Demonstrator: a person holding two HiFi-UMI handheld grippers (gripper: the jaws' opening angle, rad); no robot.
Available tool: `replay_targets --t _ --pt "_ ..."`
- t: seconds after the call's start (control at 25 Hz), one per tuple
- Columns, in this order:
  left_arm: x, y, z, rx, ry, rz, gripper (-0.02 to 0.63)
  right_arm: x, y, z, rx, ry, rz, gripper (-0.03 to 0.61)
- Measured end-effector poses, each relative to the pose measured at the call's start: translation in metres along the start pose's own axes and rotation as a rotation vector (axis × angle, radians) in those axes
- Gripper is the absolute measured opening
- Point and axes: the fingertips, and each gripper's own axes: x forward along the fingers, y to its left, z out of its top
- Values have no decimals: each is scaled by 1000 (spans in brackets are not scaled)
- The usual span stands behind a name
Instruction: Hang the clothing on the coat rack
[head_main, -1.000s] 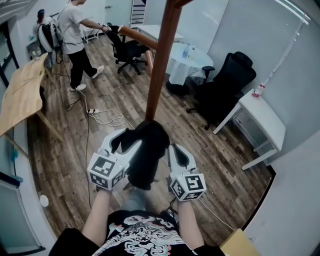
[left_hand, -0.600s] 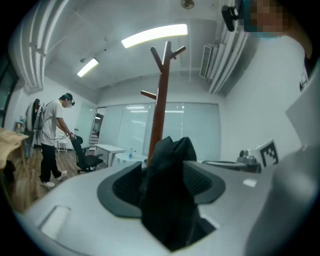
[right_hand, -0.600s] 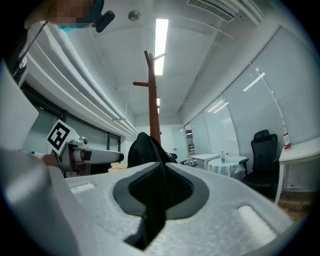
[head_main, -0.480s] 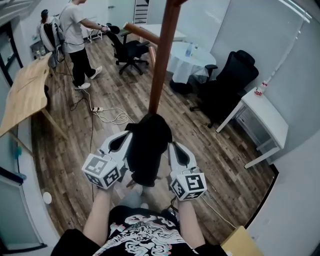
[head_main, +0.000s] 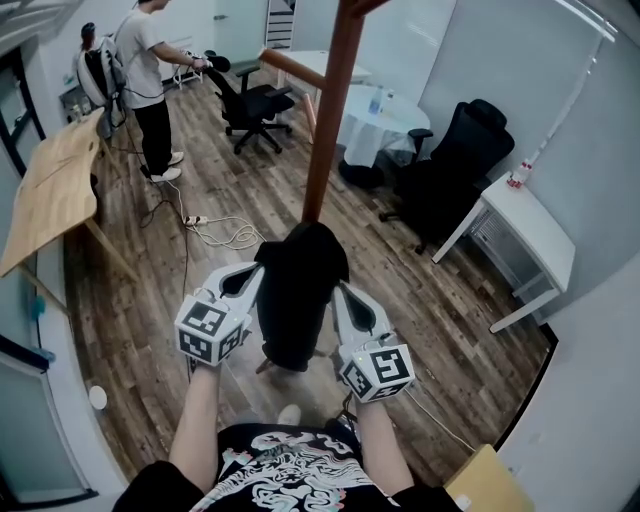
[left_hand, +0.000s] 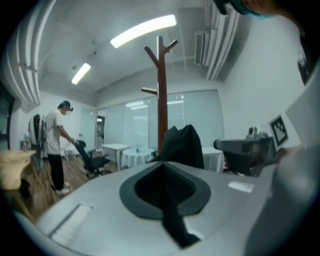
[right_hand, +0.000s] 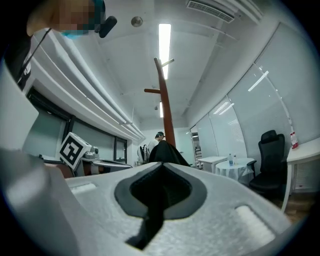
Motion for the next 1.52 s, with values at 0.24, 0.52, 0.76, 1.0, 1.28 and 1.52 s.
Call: replay_targets --t 0.24,0.52,0.76,1.0,1.28,1.52 --pt "-37 7 -23 -209 16 -43 -11 -14 32 2 -57 7 -55 2" --pt "-114 -20 -23 -33 -45 -9 -11 -60 85 -13 -76 50 -150 1" --pt "-173 -38 -27 -6 -89 24 -11 -105 134 -20 -100 72 -179 0" --pt "-202 -67 -30 12 -88 4 -11 -146 167 -17 -135 82 -208 0" --pt "-215 -79 -28 8 -101 -14 -11 -160 178 -12 -149 86 -223 0" --pt "-209 -75 -24 15 -101 -4 -11 -155 166 -4 -149 83 -230 0"
